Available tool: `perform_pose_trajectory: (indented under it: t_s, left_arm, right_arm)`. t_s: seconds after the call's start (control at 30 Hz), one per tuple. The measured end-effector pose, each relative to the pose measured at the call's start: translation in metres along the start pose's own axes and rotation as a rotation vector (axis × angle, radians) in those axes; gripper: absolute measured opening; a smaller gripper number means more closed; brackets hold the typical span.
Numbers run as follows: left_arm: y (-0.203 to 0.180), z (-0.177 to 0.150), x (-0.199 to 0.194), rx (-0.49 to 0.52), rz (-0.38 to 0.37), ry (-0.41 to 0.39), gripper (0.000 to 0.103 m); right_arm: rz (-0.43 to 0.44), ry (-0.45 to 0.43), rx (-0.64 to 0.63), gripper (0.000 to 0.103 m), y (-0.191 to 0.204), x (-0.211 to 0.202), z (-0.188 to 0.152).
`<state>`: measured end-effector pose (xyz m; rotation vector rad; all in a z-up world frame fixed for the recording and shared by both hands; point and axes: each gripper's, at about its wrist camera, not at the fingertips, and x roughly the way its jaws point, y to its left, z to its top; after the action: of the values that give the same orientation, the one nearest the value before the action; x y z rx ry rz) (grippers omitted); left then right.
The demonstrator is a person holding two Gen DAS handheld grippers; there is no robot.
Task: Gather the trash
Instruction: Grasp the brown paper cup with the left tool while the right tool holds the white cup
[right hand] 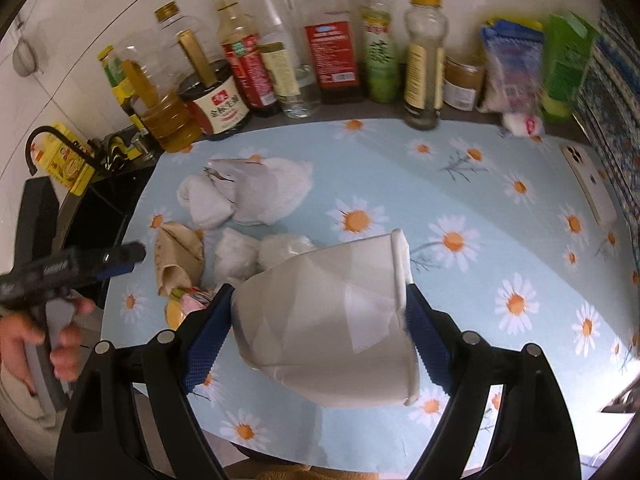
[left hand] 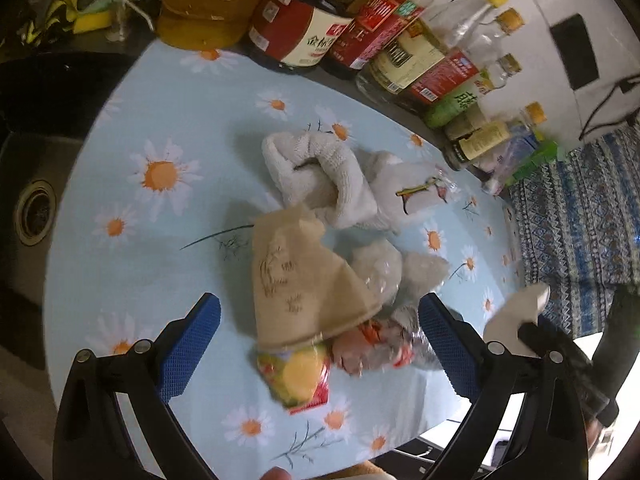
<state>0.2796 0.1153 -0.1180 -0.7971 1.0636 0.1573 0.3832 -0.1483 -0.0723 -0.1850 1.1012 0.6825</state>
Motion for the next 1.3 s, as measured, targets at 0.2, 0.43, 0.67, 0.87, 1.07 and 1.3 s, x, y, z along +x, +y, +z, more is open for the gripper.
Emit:
perform_pose_trajectory:
  t_s: [0.2, 0.43, 0.67, 0.87, 1.07, 1.3]
  left_arm:
    - [0.009, 0.009, 0.022, -0.052, -0.014, 0.058, 0.095]
    - [0.005, 0.008, 0.031, -0.04, -0.002, 0.079, 0.088]
    - [0.002, 0.009, 0.037, -0.023, 0.022, 0.095, 0.073]
    - [-0.002, 0.009, 0.035, -0.012, 0.035, 0.071, 0.07]
    - [-0.004, 0.01, 0.024, 0.007, 0.044, 0.026, 0.069]
    - [-0.005, 0.014, 0.004, 0.012, 0.046, -0.036, 0.068]
  right_arm:
    - [0.006, 0.0, 0.033, 0.083, -0.014, -0.002, -0.007]
    - [0.02, 0.008, 0.046, 0.083, -0.02, 0.003, -0.012]
    - [0.048, 0.02, 0.028, 0.083, -0.018, 0.01, -0.008]
    - [0.067, 0.025, 0.003, 0.083, -0.014, 0.013, -0.005]
    - [0.073, 0.016, -0.003, 0.083, -0.014, 0.012, -0.006]
    - [0.081, 0.007, -0.014, 0.083, -0.009, 0.005, -0.009]
